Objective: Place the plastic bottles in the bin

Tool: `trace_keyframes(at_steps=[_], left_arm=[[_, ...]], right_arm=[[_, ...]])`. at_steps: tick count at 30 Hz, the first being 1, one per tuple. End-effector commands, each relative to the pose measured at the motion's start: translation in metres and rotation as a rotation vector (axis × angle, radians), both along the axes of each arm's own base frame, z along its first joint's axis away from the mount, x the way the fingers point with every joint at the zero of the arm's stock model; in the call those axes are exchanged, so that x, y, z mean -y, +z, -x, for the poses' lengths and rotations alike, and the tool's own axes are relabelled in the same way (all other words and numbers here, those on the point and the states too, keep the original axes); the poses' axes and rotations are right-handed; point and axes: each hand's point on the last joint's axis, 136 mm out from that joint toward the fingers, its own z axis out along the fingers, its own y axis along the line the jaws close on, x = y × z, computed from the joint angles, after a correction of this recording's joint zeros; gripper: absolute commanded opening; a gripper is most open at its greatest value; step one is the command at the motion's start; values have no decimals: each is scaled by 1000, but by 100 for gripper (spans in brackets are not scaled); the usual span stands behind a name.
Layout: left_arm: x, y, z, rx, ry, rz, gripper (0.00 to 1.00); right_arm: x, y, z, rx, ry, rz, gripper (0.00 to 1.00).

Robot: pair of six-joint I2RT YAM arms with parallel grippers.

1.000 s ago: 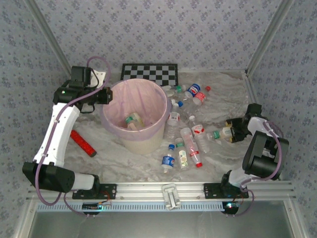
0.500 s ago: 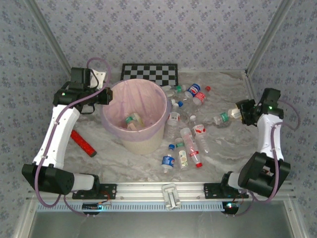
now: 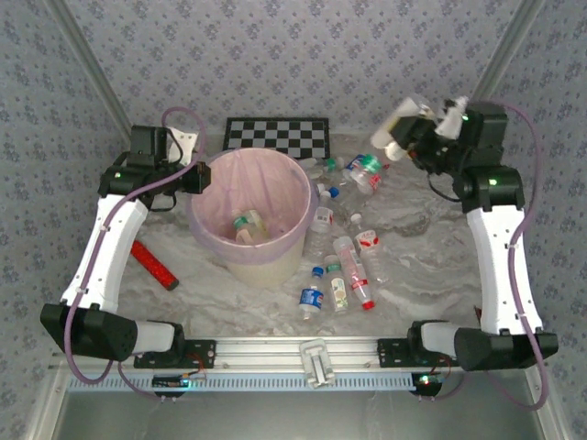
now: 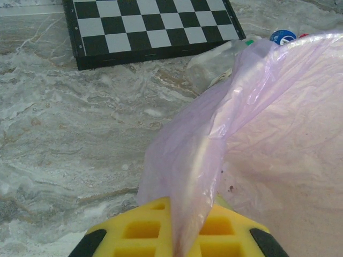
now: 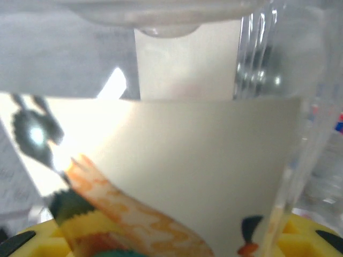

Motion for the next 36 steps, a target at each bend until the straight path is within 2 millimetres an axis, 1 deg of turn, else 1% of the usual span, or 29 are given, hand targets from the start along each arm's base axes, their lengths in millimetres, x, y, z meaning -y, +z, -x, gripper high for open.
trace_keyframes(at_steps=[1, 2, 3, 6, 7, 8, 10, 13, 14, 16, 18, 21, 22, 24, 28, 31, 33, 36], left_arm=[[13, 4, 4, -4, -50, 69, 0], [14, 4, 4, -4, -51, 70, 0], [15, 5, 5, -3, -53, 72, 0], [17, 7, 6, 2, -59, 74, 0], [17, 8, 6, 3, -61, 75, 0], [17, 9, 6, 4, -60, 74, 0], [19, 11, 7, 4, -66, 70, 0], [23, 11, 9, 5, -75, 53, 0], [24, 12, 9, 6, -77, 48, 0], [24, 12, 9, 6, -76, 37, 0], [23, 15, 10, 13, -70, 26, 0], [20, 18, 11, 23, -61, 10, 0], [19, 19, 12, 27, -58, 5, 0], [18, 21, 12, 33, -54, -1, 0], [17, 22, 10, 38, -49, -5, 0], [17, 23, 10, 42, -44, -8, 0], [17, 24, 10, 48, -43, -9, 0], [15, 25, 10, 52, -37, -22, 0]], right_arm=[[-48, 28, 2, 139, 131, 82, 34], [-65, 29, 1, 146, 167, 81, 32], [-85, 28, 3, 177, 223, 116, 29], [-144, 18, 7, 207, 344, 197, 29], [-161, 9, 7, 205, 374, 252, 29], [-174, -1, 8, 200, 397, 307, 29], [-200, -27, 9, 176, 439, 434, 28], [-231, -60, 13, 142, 505, 571, 28], [-238, -68, 15, 138, 522, 611, 28], [-249, -92, 18, 116, 545, 734, 28], [-253, -114, 20, 84, 555, 828, 29], [-260, -150, 26, 23, 600, 917, 29], [-263, -162, 30, 6, 620, 940, 30], [-268, -179, 34, -19, 647, 965, 32], [-281, -215, 39, -80, 689, 941, 38], [-291, -234, 43, -105, 715, 901, 44], [-294, -240, 44, -112, 720, 892, 50], [-295, -239, 48, -93, 714, 890, 72]])
